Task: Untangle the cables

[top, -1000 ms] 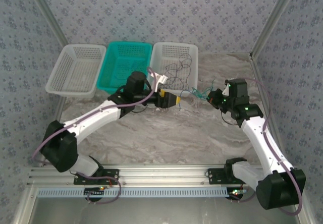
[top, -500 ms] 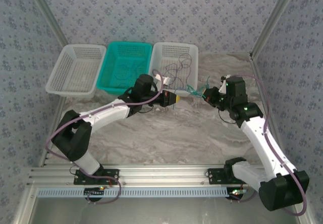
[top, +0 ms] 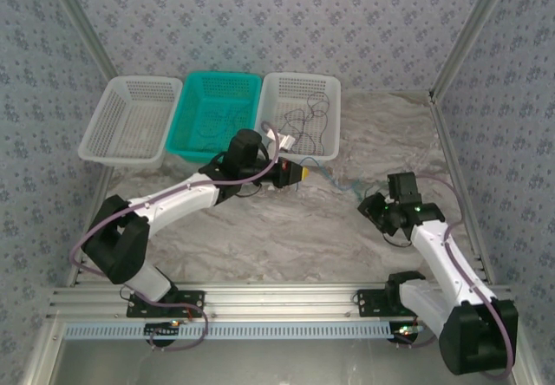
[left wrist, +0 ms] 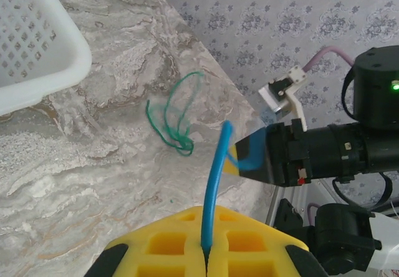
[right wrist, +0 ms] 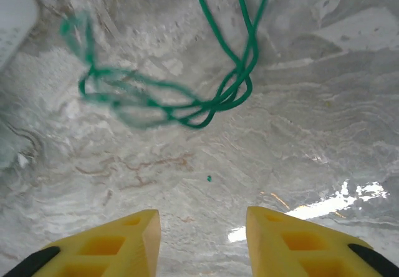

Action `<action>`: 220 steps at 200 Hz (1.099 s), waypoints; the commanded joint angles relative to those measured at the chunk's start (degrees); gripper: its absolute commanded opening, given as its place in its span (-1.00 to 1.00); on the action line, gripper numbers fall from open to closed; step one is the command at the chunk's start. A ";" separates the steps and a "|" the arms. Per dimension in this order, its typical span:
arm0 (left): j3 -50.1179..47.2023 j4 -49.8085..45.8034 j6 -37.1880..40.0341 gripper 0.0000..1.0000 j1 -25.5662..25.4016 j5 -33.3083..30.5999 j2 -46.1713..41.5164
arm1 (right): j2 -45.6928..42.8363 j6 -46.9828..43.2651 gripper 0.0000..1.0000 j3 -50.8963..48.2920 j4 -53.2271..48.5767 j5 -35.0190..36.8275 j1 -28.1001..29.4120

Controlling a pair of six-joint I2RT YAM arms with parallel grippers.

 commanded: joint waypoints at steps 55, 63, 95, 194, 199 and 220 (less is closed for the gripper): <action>3.53 -4.33 4.96 -1.00 -0.23 -2.04 -5.17 | -4.77 -2.58 0.07 5.92 4.31 4.22 0.46; 4.40 -6.67 6.89 -1.00 0.37 -3.76 -6.76 | -4.84 -2.03 0.08 6.08 3.87 5.92 0.49; 8.80 -15.95 13.62 -1.00 8.72 -14.17 -12.39 | -4.85 -0.71 0.08 6.17 2.94 8.88 0.37; 19.31 -13.80 7.63 -0.50 35.36 -17.08 10.54 | -6.69 -0.34 0.07 6.45 -0.38 7.31 0.00; 19.11 -13.13 7.36 -0.32 35.40 -17.04 10.79 | -6.87 -0.35 0.07 6.34 -0.61 7.49 -0.05; 18.05 -10.98 5.96 0.34 35.43 -16.07 9.23 | -7.82 -0.16 0.07 5.89 -2.05 8.92 -0.38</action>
